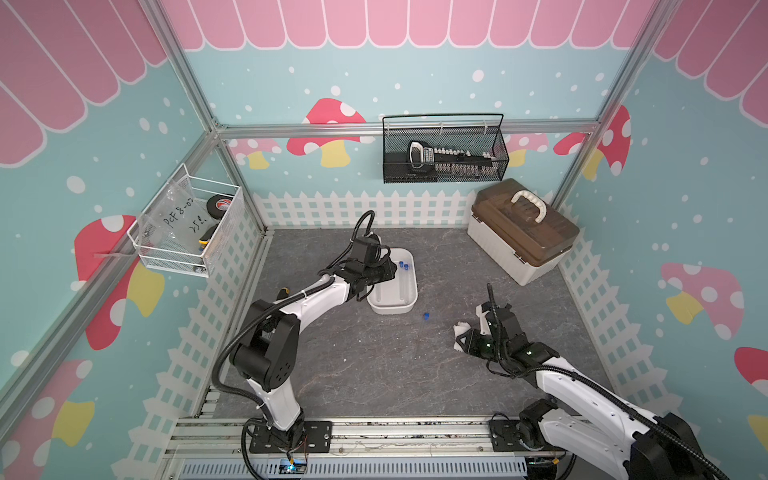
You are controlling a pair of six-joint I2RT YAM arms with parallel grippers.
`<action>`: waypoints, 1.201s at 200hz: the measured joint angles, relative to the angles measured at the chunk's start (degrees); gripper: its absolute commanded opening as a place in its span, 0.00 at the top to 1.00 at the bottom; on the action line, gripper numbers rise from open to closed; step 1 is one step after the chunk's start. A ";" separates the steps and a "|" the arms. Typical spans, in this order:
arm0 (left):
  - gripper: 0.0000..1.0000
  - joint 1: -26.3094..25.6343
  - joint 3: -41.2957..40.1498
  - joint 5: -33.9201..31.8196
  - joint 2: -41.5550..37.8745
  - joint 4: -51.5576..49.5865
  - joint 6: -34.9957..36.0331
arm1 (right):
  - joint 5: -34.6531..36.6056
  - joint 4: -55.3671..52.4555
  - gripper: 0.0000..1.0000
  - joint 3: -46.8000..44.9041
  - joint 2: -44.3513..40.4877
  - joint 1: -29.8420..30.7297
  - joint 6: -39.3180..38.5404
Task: Wipe the exteriors of test tubes
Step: Place the cleaning item at the center of the board.
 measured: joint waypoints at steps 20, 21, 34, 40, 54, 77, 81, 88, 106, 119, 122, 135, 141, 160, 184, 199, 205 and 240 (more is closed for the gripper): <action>0.71 -0.52 0.00 -0.90 -5.90 -1.46 1.90 | -1.20 0.20 0.78 1.05 4.98 0.00 -1.09; 0.71 -0.57 0.00 -0.94 -6.08 -1.53 1.95 | -1.25 0.20 0.78 1.09 5.14 0.00 -1.09; 0.71 -1.49 -0.48 -1.97 -9.81 -2.78 2.38 | -2.54 0.44 0.78 2.40 8.48 0.00 -1.53; 0.71 -2.12 -1.33 -2.49 -11.78 -3.02 2.34 | -3.17 0.70 0.78 2.95 9.81 0.00 -1.66; 0.70 -4.26 -4.83 -4.13 -16.81 -3.61 2.34 | -4.22 1.64 0.78 3.56 12.22 0.00 -1.90; 0.70 -9.90 -12.83 -6.49 -25.99 -5.33 2.45 | -5.01 2.23 0.78 3.63 14.82 0.00 -3.10; 0.70 -10.69 -14.19 -6.82 -27.39 -5.62 2.25 | -5.11 2.21 0.78 3.63 15.10 0.00 -3.43; 0.70 -11.56 -16.46 -7.08 -29.68 -6.14 1.66 | -5.27 2.23 0.78 3.63 15.41 0.00 -3.89; 0.70 -12.50 -22.60 -8.59 -35.58 -7.37 0.26 | -5.20 2.27 0.75 3.63 15.50 0.00 -5.11; 0.70 -13.22 -26.45 -9.49 -39.47 -8.50 -0.74 | -4.66 2.01 0.69 3.63 15.43 0.00 -5.77; 0.70 -13.46 -27.43 -9.66 -40.41 -8.70 -0.94 | -4.52 1.92 0.67 3.65 15.43 0.00 -6.12; 0.70 -14.25 -30.40 -9.90 -43.71 -9.53 -1.99 | -3.56 1.09 0.61 3.69 15.02 0.00 -6.67; 0.70 -14.60 -31.61 -10.03 -45.18 -9.75 -2.43 | -3.15 0.55 0.58 3.78 14.73 0.00 -6.64; 0.70 -15.41 -33.97 -10.29 -48.37 -10.32 -3.48 | -1.27 -2.89 0.55 5.18 13.66 0.00 -7.04; 0.69 -16.13 -35.74 -10.82 -49.90 -10.34 -4.20 | 1.70 -8.81 0.54 9.42 11.08 0.00 -8.09; 0.69 -16.59 -36.63 -10.88 -49.44 -10.14 -4.59 | 3.56 -12.11 0.54 12.48 8.72 0.00 -8.63; 0.68 -16.79 -36.98 -10.84 -49.09 -9.86 -4.66 | 4.20 -13.57 0.54 13.88 7.87 0.00 -8.87; 0.66 -18.14 -40.35 -10.43 -44.92 -6.25 -6.08 | 4.90 -18.64 0.55 21.38 6.32 0.02 -10.19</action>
